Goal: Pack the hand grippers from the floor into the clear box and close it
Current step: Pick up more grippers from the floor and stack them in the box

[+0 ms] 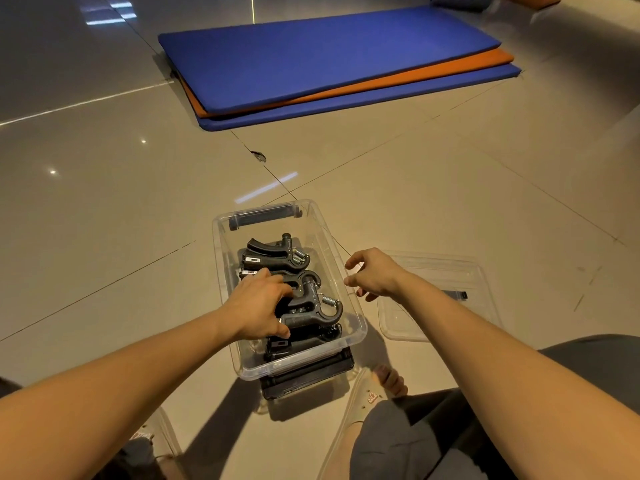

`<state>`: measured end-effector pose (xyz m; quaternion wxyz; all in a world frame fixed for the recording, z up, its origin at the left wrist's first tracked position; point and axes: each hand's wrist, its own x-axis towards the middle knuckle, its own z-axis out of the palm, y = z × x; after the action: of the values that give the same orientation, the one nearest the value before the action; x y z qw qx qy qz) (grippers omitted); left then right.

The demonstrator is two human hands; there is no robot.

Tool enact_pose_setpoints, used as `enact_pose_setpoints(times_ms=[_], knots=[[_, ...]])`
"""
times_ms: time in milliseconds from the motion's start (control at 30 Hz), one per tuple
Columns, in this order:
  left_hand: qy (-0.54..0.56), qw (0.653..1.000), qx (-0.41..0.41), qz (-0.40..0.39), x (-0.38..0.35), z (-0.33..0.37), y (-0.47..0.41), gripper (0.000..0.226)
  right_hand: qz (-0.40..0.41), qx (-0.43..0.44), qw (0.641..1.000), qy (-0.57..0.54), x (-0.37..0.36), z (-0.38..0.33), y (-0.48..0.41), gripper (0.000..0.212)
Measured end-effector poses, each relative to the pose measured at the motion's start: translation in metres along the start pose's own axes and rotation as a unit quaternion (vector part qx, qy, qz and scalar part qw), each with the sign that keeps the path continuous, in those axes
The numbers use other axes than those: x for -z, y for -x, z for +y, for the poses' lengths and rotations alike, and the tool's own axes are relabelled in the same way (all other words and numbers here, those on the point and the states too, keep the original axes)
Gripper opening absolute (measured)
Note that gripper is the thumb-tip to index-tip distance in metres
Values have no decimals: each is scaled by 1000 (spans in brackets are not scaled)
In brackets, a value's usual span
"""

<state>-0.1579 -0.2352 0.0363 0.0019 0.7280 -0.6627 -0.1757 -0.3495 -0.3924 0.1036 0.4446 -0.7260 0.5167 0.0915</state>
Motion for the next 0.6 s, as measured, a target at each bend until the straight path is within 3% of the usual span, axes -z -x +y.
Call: enact_pose_setpoints(times_ms=[100,300,600], knots=[[-25,999,-5,-31,-10,5,3,84,-2,6,1000,13,-2,0,-4,44],[-12,998,1,-61,-21,14,2,79,0,9,1000,13,-1,3,-5,47],[101,990,22,-95,-26,9,0,77,-14,11,1000,15,0,5,-4,59]])
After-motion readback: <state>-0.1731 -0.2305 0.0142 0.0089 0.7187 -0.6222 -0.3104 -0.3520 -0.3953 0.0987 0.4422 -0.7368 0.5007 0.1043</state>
